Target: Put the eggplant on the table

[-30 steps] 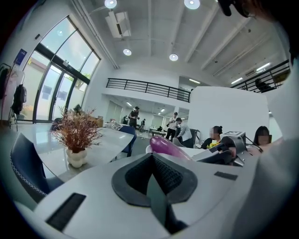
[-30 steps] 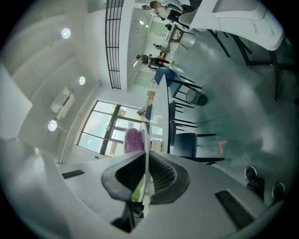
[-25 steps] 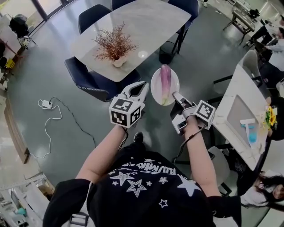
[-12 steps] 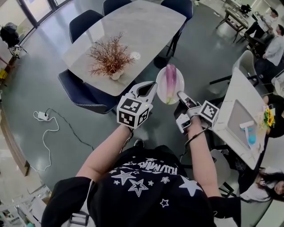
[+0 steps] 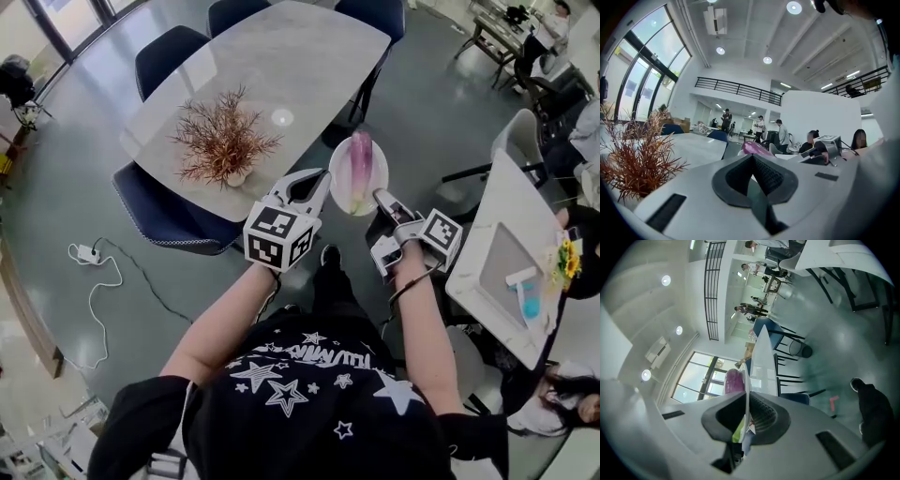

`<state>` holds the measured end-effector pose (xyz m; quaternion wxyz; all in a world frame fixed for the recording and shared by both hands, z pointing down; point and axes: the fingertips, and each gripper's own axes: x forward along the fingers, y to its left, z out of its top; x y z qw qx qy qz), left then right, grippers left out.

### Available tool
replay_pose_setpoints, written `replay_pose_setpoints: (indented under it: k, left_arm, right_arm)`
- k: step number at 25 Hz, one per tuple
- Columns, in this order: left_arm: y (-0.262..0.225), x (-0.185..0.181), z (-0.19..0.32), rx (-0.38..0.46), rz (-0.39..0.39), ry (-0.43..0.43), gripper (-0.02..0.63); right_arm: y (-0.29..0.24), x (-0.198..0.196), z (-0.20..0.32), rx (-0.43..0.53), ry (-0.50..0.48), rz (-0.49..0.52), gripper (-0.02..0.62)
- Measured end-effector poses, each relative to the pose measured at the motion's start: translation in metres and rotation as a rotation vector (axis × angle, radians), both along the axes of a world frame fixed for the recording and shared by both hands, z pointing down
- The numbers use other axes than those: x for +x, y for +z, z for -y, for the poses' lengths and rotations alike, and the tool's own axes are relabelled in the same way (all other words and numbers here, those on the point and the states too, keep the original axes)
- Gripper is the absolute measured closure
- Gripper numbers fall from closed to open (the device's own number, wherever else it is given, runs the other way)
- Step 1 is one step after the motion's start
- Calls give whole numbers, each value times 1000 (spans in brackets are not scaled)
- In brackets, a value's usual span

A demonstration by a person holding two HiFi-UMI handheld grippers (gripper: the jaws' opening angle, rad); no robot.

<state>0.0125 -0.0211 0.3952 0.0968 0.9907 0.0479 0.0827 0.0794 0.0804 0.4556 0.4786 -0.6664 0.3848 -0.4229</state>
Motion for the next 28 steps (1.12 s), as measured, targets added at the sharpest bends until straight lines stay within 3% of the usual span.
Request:
replay_pose_setpoints:
  k: [6,15,28]
  left_arm:
    - [-8,57,49,0,4,-66,598]
    - [-10,132,89,-3,11,-172,598]
    - [-2,194,124,8,44,-302,598]
  right_arm:
    - [-9,64,60,25,-63,6,574]
    - [-10,142,104,31,-169,13,574]
    - [-1,217,138,49,-268,55,574]
